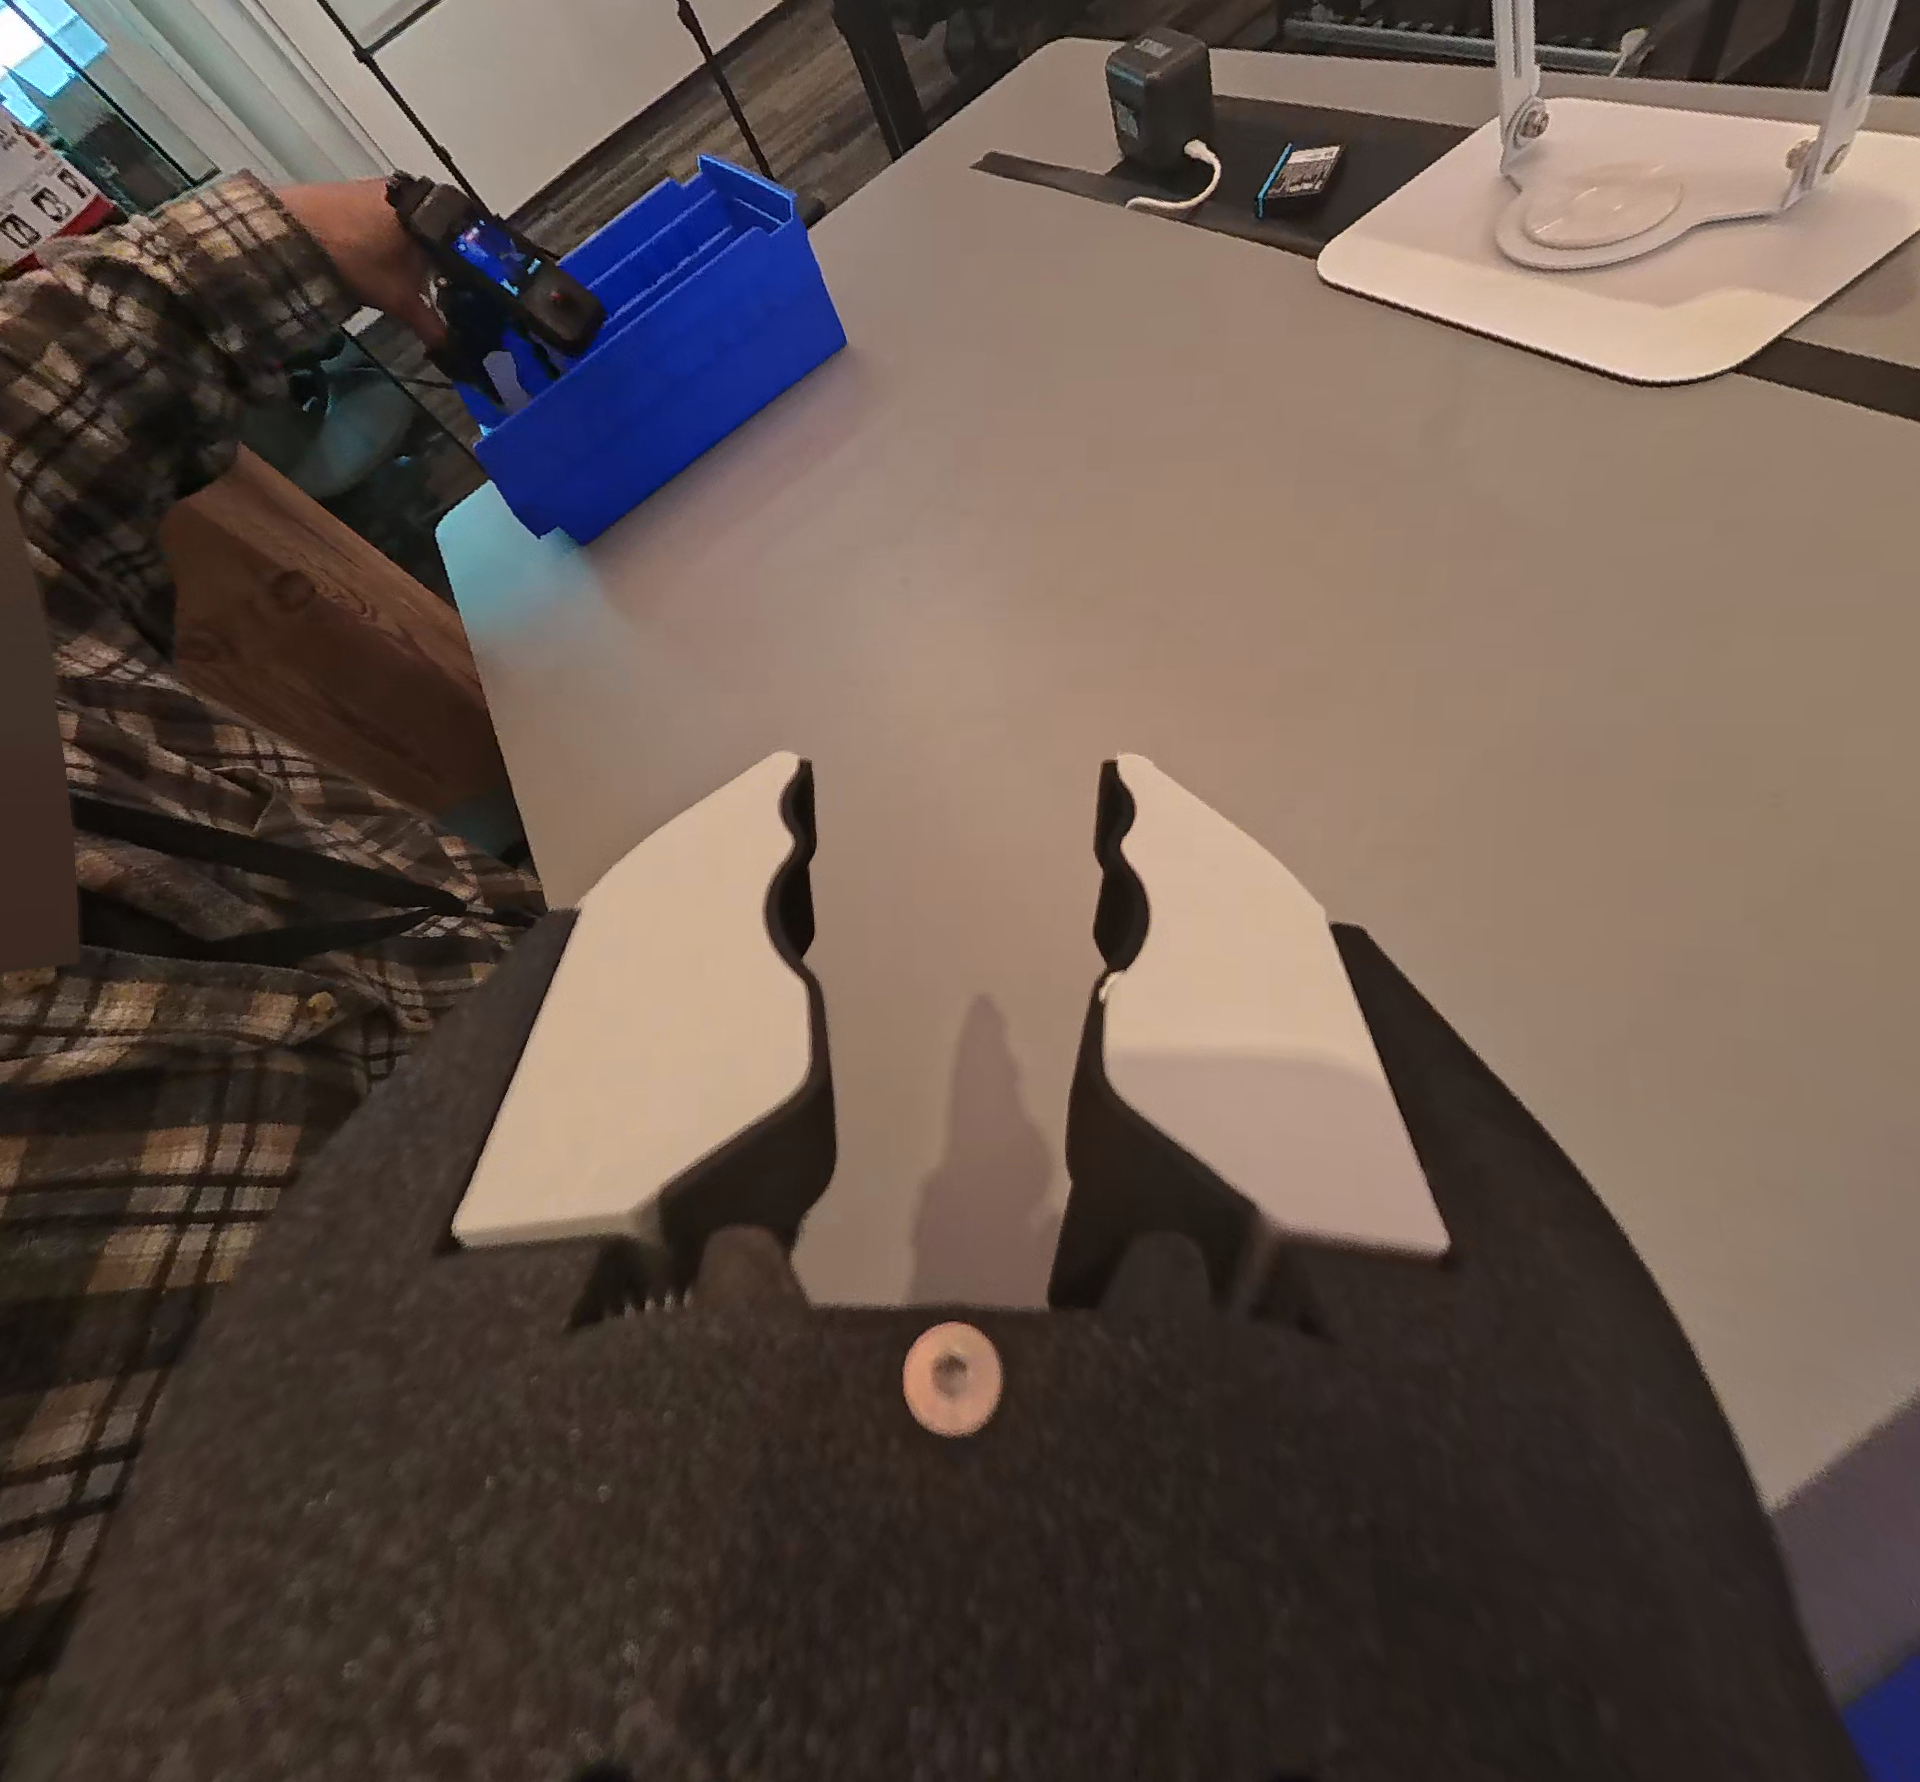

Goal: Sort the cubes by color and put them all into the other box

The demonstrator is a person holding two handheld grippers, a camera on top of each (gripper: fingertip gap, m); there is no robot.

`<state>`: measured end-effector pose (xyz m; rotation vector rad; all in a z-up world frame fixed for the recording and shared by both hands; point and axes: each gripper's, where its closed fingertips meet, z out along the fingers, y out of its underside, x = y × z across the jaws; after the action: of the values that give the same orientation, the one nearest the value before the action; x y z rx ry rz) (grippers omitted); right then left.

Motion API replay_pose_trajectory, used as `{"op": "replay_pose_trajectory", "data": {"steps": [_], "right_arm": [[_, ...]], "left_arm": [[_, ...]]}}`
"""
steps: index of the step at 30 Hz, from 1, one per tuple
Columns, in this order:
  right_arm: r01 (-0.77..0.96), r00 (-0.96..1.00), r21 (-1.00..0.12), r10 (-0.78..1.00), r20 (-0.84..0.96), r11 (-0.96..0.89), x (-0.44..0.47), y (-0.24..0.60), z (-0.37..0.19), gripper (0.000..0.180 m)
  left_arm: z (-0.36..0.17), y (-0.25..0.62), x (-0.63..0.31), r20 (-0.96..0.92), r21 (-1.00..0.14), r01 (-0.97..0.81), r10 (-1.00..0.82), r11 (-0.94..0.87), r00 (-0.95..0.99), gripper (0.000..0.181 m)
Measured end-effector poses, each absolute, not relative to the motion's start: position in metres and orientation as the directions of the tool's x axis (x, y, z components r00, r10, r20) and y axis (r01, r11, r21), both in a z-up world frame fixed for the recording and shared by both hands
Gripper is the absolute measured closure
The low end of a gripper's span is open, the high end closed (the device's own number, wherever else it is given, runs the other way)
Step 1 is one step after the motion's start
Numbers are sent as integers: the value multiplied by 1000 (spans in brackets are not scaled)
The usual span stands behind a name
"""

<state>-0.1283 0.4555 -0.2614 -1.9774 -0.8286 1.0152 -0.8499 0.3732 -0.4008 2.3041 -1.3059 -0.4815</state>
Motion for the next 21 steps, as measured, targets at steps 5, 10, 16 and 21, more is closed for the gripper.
{"op": "replay_pose_trajectory", "data": {"steps": [5, 10, 16, 21], "right_arm": [[209, 463, -835, 804, -373, -508, -131, 455, -265, 128], [205, 458, -835, 804, -379, -510, -129, 454, -266, 128], [201, 466, -839, 802, -373, -506, -123, 451, -264, 128], [198, 474, -837, 797, -373, -510, -118, 449, -263, 128]], "left_arm": [[-397, 358, -850, -63, 533, -653, -795, -538, 604, 141], [-402, 354, -858, -77, 543, -605, -752, -582, 654, 144], [-411, 353, -856, -55, 549, -562, -698, -619, 714, 147], [-418, 348, -857, -34, 595, -532, -681, -602, 732, 152]]}}
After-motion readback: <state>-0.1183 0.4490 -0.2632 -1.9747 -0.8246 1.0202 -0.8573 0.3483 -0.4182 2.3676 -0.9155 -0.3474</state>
